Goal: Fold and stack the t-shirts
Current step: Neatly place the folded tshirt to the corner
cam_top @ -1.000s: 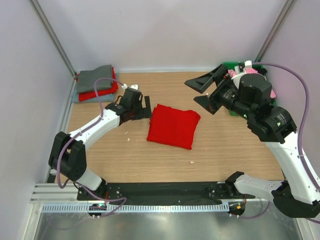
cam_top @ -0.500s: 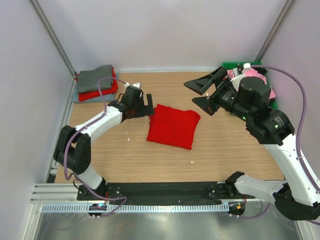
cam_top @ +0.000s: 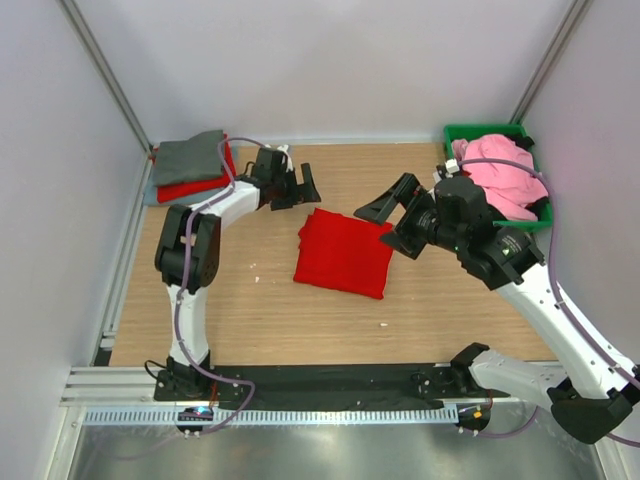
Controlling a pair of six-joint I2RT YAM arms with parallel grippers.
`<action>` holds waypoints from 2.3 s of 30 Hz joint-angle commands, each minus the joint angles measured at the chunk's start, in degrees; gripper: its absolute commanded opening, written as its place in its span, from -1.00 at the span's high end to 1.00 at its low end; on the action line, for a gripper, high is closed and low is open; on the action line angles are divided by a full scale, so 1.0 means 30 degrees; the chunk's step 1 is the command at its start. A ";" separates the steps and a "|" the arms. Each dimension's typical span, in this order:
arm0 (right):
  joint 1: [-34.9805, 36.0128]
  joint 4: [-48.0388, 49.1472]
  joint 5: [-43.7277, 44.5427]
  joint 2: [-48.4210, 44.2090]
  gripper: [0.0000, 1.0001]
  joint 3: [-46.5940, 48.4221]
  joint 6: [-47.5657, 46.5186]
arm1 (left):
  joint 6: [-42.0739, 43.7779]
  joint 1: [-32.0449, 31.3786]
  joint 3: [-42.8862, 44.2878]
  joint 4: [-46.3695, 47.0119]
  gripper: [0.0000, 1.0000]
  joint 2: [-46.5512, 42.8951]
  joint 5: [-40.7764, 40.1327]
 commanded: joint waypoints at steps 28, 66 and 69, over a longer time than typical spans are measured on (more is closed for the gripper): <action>0.0005 -0.0390 -0.0753 -0.0932 -0.99 -0.0578 -0.1875 | -0.3710 -0.1263 -0.4305 0.6511 0.52 0.2297 0.5952; -0.0083 0.0518 -0.3624 -0.9104 -0.99 -0.9220 -0.4540 | 0.4024 0.5618 1.8838 -1.5989 1.00 0.4029 0.3262; -0.0083 0.0109 -0.3770 -0.9485 -0.99 -1.0127 -0.4950 | 0.3672 0.5971 1.8986 -1.4937 1.00 0.3473 0.3791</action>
